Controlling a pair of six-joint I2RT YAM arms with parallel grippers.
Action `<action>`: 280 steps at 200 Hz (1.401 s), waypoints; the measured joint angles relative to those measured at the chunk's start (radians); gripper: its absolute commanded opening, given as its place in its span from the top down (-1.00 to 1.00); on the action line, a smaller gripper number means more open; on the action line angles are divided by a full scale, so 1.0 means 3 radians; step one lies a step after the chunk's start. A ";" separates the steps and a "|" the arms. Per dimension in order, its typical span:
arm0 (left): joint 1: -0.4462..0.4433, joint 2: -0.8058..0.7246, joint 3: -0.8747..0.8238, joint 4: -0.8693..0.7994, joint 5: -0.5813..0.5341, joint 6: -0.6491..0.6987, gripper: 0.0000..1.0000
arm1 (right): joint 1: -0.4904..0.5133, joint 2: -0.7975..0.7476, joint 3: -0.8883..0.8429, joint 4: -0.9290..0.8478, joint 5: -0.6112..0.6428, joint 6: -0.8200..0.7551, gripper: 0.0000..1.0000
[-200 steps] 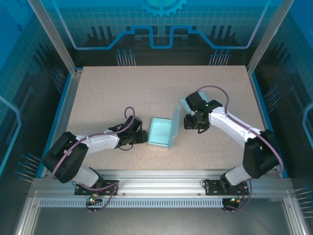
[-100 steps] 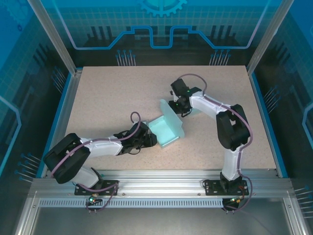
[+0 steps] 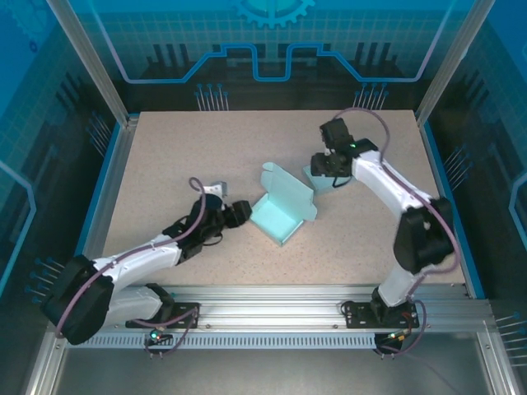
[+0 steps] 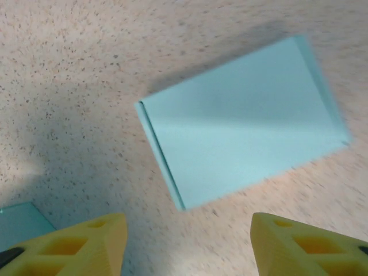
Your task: Fold the paper box
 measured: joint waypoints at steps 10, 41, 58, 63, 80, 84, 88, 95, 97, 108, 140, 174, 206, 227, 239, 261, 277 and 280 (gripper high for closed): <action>0.0167 0.0009 0.0029 -0.0057 -0.0027 0.0064 -0.17 | 0.0008 -0.0318 -0.0238 -0.0032 0.0052 0.0078 -0.22; 0.0492 0.0351 0.0298 -0.0234 -0.0029 0.0281 -0.02 | 0.0074 -0.0985 -0.0894 -0.0161 0.0175 0.0379 -0.10; 0.0565 0.0674 0.0474 -0.0216 0.0050 0.0340 0.06 | 0.0173 -0.1167 -0.1228 -0.0234 0.0183 0.0538 -0.04; 0.0573 0.0764 0.0520 -0.0216 0.0081 0.0361 0.09 | 0.0217 -0.1204 -0.1324 -0.0252 0.0178 0.0586 -0.02; 0.0580 0.1069 0.0641 -0.0189 0.0201 0.0373 0.17 | 0.0392 -0.1265 -0.1558 -0.0292 0.0130 0.0740 0.04; 0.0580 0.1134 0.0659 -0.0182 0.0238 0.0367 0.19 | 0.0434 -0.1268 -0.1596 -0.0289 0.0117 0.0772 0.06; 0.0580 0.1183 0.0665 -0.0173 0.0264 0.0370 0.20 | 0.0478 -0.1268 -0.1629 -0.0285 0.0111 0.0807 0.08; 0.0579 0.1264 0.0665 -0.0160 0.0322 0.0362 0.24 | 0.0576 -0.1268 -0.1698 -0.0252 0.0089 0.0875 0.10; 0.0580 0.1288 0.0665 -0.0159 0.0340 0.0359 0.25 | 0.0599 -0.1268 -0.1710 -0.0239 0.0075 0.0880 0.11; 0.0580 0.1385 0.0665 -0.0160 0.0418 0.0342 0.28 | 0.0745 -0.1264 -0.1802 -0.0148 0.0028 0.0975 0.13; 0.0579 0.1443 0.0582 -0.0031 0.0589 0.0264 0.40 | 0.0874 -0.1058 -0.1882 0.0130 -0.0108 0.1144 0.19; 0.0530 0.1443 0.0398 0.0098 0.0701 0.0186 0.41 | 0.0874 -0.0760 -0.1879 0.0403 -0.0149 0.1170 0.21; 0.0413 0.1423 0.0296 0.0231 0.0684 0.0131 0.41 | 0.0874 -0.0451 -0.1840 0.0566 -0.0196 0.1132 0.21; 0.0331 0.1373 0.0211 0.0306 0.0661 0.0071 0.42 | 0.0874 -0.0272 -0.1705 0.0640 -0.0191 0.1092 0.22; 0.0280 0.1331 0.0160 0.0326 0.0655 0.0041 0.42 | 0.0875 -0.0187 -0.1597 0.0680 -0.0192 0.1048 0.22; 0.0161 0.1233 0.0058 0.0333 0.0629 -0.0031 0.41 | 0.0868 -0.0009 -0.1394 0.0732 -0.0135 0.0918 0.21; 0.0098 0.1171 0.0001 0.0326 0.0567 -0.0080 0.41 | 0.0830 0.0126 -0.1255 0.0738 -0.0051 0.0802 0.21; 0.0085 0.1164 -0.0005 0.0326 0.0556 -0.0093 0.41 | 0.0825 0.0150 -0.1225 0.0739 -0.0043 0.0776 0.21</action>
